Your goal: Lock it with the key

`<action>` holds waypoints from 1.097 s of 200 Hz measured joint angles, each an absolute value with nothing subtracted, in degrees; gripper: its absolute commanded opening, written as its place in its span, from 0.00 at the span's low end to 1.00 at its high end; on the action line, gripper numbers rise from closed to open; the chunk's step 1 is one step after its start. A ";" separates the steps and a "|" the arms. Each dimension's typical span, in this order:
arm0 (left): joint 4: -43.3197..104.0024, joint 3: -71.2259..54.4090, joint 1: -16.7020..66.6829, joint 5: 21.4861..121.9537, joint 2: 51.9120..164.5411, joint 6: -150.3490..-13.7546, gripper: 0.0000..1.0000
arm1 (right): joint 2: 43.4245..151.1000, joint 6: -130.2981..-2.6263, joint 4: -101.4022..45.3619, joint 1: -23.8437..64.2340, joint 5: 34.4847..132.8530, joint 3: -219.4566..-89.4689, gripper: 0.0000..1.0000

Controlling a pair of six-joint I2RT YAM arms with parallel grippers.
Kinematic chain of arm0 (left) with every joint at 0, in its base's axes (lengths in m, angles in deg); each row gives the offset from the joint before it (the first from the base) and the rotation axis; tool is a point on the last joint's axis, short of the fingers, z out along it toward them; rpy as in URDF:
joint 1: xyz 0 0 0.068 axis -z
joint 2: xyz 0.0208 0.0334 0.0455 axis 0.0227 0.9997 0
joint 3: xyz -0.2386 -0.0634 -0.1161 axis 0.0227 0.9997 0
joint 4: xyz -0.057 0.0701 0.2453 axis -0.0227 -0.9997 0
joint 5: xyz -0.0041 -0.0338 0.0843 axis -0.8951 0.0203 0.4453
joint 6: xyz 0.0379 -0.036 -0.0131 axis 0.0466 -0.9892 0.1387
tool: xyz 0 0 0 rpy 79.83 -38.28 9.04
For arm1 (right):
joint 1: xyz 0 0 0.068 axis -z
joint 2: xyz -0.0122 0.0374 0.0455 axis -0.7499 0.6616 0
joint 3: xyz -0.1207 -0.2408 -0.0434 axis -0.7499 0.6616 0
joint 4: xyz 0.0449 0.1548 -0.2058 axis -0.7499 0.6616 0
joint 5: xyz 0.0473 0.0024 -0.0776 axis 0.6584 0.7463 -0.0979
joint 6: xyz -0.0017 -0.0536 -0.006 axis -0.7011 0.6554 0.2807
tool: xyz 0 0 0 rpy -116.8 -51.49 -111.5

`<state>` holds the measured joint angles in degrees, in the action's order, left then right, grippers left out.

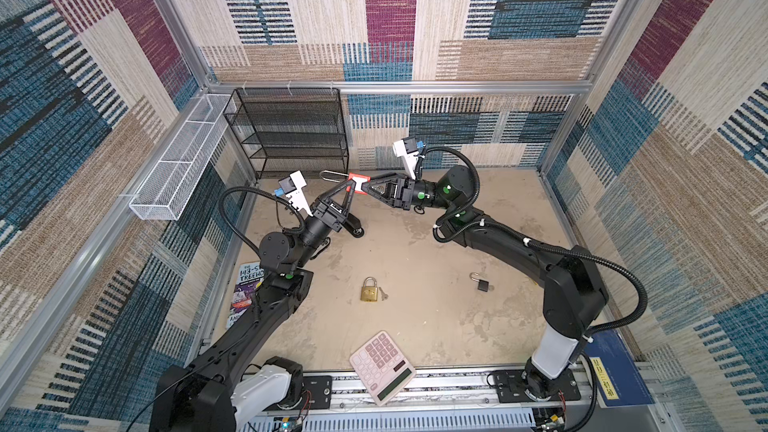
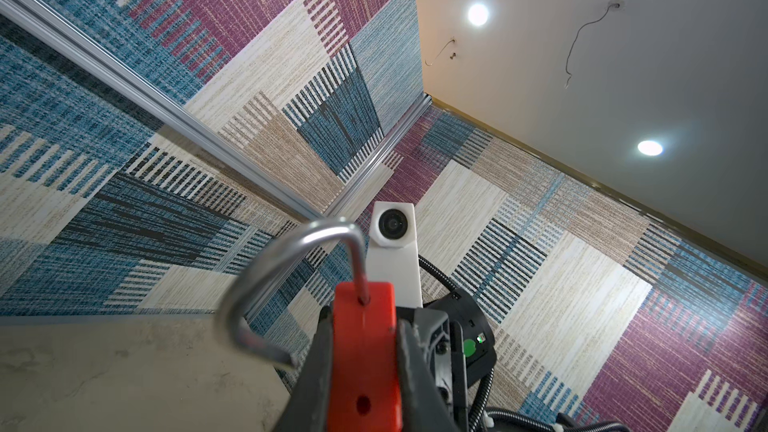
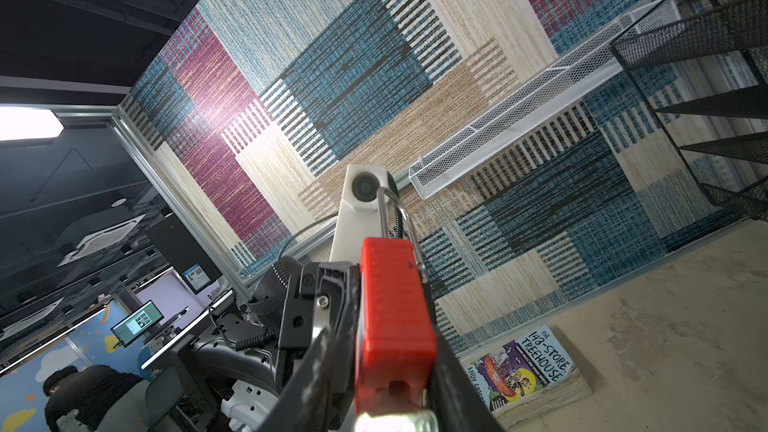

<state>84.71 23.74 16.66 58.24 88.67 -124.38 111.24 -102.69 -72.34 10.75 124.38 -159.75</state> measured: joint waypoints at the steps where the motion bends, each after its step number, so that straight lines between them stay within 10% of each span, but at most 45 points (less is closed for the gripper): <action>1: 84.73 23.74 16.66 58.24 88.69 -124.38 0.02 | 111.24 -102.69 -72.34 10.75 124.38 -159.78 0.31; 57: 85.87 23.74 16.66 58.15 88.82 -124.43 0.07 | 111.57 -104.84 -72.38 10.69 124.42 -160.26 0.16; 128: 84.36 25.13 16.59 59.16 86.46 -124.32 0.46 | 111.26 -104.60 -74.02 10.67 124.55 -158.70 0.07; 219: 81.98 27.12 11.56 59.88 82.18 -124.43 0.52 | 109.25 -104.18 -74.74 11.48 124.01 -156.74 0.06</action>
<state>81.98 27.12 11.56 59.88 82.18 -124.43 109.25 -104.18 -74.74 11.48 124.01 -156.74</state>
